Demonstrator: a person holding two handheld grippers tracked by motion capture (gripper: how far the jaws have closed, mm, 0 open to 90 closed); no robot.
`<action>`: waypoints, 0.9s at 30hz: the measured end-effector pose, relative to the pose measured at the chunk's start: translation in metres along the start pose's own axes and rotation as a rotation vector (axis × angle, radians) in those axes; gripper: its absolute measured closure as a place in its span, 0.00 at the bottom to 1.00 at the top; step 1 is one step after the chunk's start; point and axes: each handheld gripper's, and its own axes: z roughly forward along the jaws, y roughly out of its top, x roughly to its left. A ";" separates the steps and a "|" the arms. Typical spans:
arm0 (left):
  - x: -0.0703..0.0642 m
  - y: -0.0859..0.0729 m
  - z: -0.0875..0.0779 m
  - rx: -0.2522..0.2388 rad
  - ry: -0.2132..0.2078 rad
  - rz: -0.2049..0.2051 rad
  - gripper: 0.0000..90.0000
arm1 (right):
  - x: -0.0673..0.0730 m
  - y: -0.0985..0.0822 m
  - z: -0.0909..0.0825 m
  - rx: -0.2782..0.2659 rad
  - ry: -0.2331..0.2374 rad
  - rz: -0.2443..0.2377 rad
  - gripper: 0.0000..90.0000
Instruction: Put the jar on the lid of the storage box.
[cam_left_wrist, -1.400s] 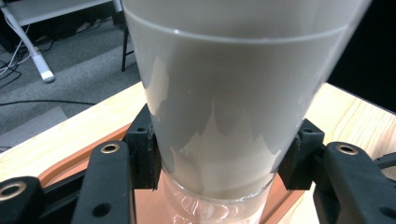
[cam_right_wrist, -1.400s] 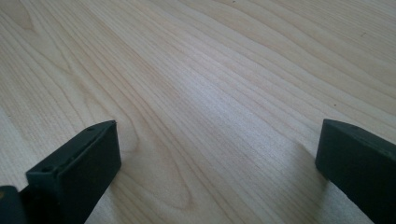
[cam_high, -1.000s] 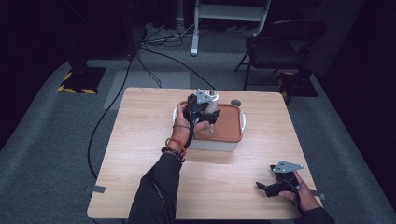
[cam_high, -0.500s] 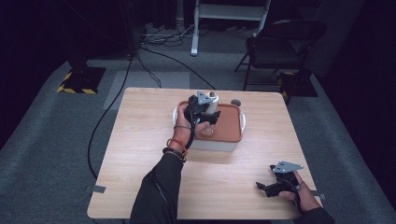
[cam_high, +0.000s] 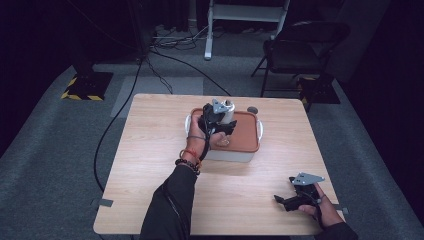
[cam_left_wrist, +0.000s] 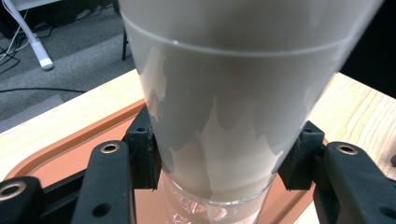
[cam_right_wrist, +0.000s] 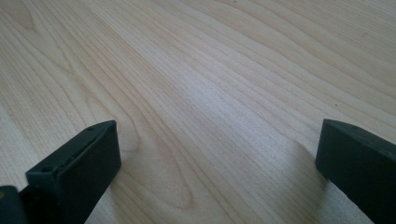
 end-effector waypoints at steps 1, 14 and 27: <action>0.000 0.000 0.000 0.000 0.001 0.000 0.48 | 0.000 0.000 0.000 0.000 0.000 0.000 0.00; 0.001 -0.003 0.003 0.002 0.004 -0.002 0.48 | 0.000 0.000 0.000 0.000 0.001 -0.002 0.00; -0.001 -0.006 0.005 -0.011 0.011 0.015 0.47 | 0.000 0.000 0.000 0.000 0.001 -0.002 0.00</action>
